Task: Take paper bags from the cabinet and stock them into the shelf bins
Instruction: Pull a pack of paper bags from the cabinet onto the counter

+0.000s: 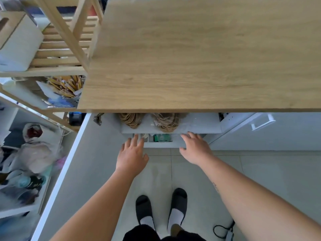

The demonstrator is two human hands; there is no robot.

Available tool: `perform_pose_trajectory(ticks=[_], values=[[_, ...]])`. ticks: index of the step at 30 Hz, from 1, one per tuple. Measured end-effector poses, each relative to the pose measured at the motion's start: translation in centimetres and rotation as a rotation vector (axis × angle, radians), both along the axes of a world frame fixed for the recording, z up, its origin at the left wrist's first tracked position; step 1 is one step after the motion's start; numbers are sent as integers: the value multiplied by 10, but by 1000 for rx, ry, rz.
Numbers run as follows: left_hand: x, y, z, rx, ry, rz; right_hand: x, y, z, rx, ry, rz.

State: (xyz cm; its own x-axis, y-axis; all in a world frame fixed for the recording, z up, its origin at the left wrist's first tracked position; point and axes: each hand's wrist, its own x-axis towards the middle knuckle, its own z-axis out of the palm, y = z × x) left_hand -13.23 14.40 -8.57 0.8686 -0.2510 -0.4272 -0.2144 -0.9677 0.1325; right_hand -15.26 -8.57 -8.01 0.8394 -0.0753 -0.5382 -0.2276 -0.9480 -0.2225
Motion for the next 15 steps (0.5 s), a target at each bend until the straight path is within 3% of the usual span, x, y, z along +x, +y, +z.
perform_pose_trajectory(ticks=[5, 9, 12, 15], values=[[24, -18, -26, -131, 61, 133, 18, -15, -28, 12, 2, -46], [56, -27, -67, -286, 64, 321, 41, -34, -65, 129, -11, -275], [84, -37, -98, -309, -85, 270, 62, -48, -96, 192, -103, -437], [116, -47, -126, -282, -245, 142, 84, -54, -122, 141, -231, -413]])
